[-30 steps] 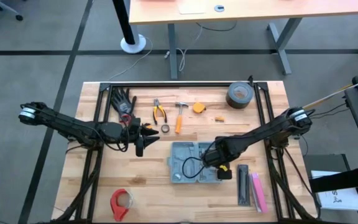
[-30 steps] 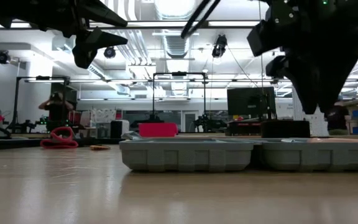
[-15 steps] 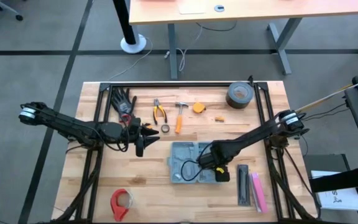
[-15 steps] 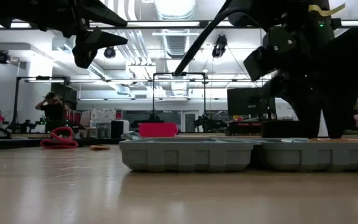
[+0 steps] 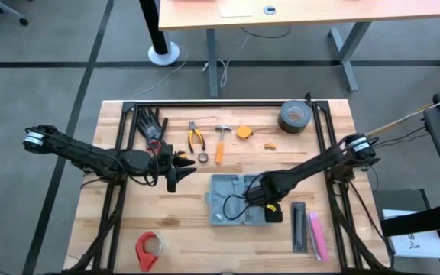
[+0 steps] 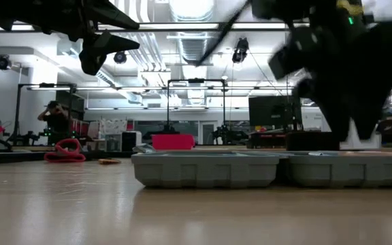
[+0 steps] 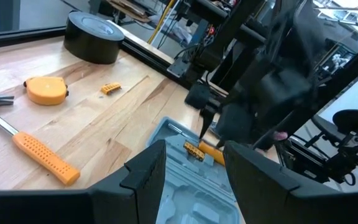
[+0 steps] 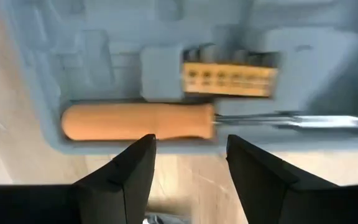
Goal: Prefit tool cases
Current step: Put the nut driver into the gray tool box
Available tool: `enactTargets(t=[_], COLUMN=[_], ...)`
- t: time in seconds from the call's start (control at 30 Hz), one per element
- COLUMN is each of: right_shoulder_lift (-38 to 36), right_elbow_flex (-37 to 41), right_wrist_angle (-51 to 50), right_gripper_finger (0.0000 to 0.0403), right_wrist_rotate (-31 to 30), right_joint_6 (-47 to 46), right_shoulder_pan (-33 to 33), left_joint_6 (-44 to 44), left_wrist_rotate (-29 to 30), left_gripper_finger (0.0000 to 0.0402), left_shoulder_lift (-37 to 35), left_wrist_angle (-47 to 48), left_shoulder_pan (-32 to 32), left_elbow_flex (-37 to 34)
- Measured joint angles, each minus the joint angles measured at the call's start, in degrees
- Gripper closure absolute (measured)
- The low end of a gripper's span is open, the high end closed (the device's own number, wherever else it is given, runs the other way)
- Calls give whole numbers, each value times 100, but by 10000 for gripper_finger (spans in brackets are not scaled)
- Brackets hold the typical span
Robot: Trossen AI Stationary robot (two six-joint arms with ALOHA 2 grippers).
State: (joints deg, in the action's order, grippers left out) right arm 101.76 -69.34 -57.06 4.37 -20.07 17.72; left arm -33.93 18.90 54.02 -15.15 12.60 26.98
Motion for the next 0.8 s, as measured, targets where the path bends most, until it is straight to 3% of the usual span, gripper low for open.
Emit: enactTargets(t=[0.47,0.8], right_shoulder_lift=[-363,-148], right_elbow_flex=[-361,992], right_wrist_angle=[-470,1386], right_gripper_finger=[222,229], right_wrist_rotate=[-108,606], right_joint_6=[-399,-491], right_shoulder_pan=[-12,1], left_joint_6=[-2,-10], left_wrist_rotate=[0,-70], left_gripper_finger=[233,233], left_shoulder_lift=[0,-20], left_wrist_angle=[-6,8], left_shoulder_pan=[0,7], left_elbow_flex=[0,0])
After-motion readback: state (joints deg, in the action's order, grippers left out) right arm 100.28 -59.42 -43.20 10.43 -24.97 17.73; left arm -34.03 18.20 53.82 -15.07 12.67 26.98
